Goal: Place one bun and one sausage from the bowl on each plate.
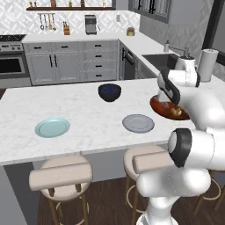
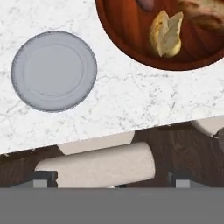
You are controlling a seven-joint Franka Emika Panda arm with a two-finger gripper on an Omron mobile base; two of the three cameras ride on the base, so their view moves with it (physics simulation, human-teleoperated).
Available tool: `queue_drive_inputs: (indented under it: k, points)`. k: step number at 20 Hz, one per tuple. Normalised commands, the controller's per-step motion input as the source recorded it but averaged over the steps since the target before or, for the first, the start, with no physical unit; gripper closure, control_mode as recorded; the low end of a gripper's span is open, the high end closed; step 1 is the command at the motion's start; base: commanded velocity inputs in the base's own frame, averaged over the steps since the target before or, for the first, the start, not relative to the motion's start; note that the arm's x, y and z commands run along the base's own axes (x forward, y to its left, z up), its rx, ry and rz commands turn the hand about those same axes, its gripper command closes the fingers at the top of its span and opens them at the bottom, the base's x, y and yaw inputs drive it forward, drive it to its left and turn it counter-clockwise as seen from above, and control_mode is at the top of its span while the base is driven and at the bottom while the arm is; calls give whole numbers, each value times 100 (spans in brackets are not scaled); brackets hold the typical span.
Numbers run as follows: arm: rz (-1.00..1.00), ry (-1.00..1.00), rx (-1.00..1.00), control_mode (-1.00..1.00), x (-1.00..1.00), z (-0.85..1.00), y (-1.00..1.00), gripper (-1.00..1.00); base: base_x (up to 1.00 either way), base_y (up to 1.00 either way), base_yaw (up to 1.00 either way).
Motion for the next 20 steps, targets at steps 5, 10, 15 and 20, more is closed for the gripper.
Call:
queue_drive_inputs:
  k: [5, 10, 15, 20]
  points:
    - [-34, 19, 7, -100, 52, -32, -99, -100, 0, 0, 0]
    - [-23, 2, 4, -100, 19, -47, -42, -100, 0, 0, 0]
    - [-9, 2, 4, -100, 39, -41, -22, -100, 0, 0, 0]
    - [0, 4, 0, -100, 39, -52, -2, -100, 0, 0, 0]
